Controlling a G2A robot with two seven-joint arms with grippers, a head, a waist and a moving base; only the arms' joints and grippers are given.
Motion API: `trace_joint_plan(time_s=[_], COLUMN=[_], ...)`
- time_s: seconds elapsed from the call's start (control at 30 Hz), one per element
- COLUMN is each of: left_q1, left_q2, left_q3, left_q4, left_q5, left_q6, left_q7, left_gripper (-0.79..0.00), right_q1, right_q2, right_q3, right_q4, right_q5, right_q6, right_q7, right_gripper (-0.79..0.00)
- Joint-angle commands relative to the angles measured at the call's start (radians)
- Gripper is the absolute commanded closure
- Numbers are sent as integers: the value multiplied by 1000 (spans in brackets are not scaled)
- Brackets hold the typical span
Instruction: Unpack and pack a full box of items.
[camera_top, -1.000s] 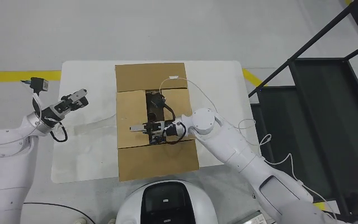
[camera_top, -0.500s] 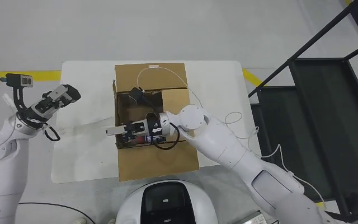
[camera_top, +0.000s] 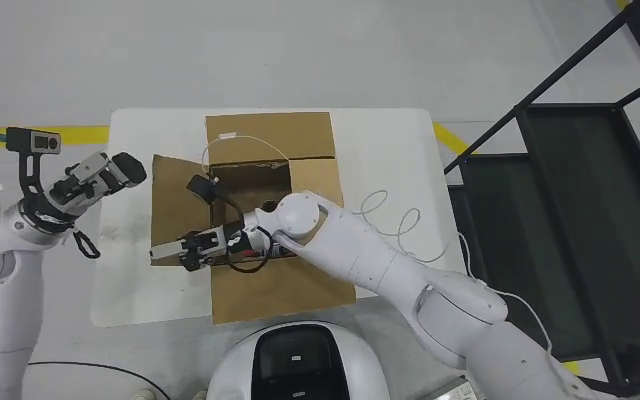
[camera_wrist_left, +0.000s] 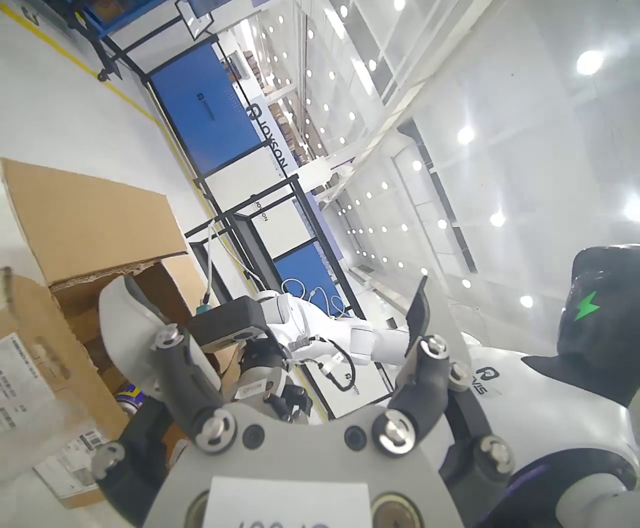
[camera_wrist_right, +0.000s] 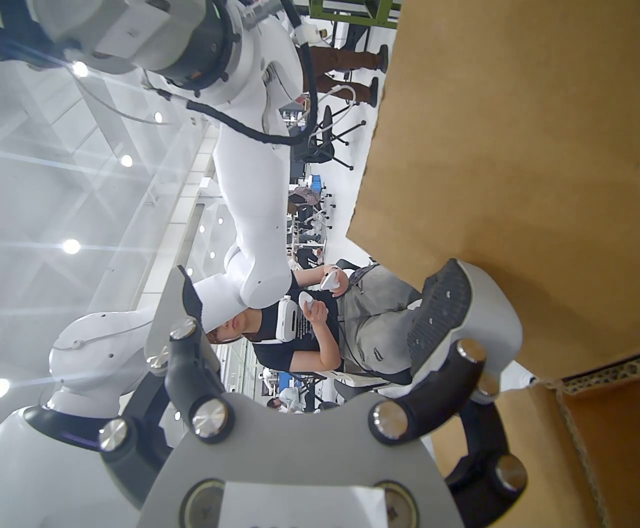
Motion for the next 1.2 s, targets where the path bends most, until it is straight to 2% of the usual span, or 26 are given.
trace_joint_plan(time_s=[0.0,0.13,0.27,0.4,0.53,0.83,0.97,1.17], left_q1=[-37,-96,-124,-125,-112,-78,-83,-99], left_q2=[-5,-18,-26,-27,-22,-23,-30,-41], left_q3=[52,144,189,194,188,223,259,303], left_q4=[53,142,205,245,267,216,187,153], left_q5=[23,86,147,187,251,353,359,363], left_q6=[21,22,-6,-33,-53,-57,-43,-22], left_q7=[1,10,37,63,77,116,135,159], left_gripper=[-785,-785,-785,-785,-785,-785,-785,-785], right_q1=[4,1,-13,-46,-112,-347,-429,-483], right_q2=[-11,-17,-1,32,86,218,247,266], right_q3=[-8,2,35,98,198,530,617,670], right_q4=[21,38,23,-20,-95,-378,-481,-539], right_q5=[-13,-31,-52,-70,-96,-170,-190,-200], right_q6=[-9,-27,-37,-51,-63,1,50,83], right_q7=[2,13,31,42,41,9,7,-1], right_gripper=[-785,-785,-785,-785,-785,-785,-785,-785])
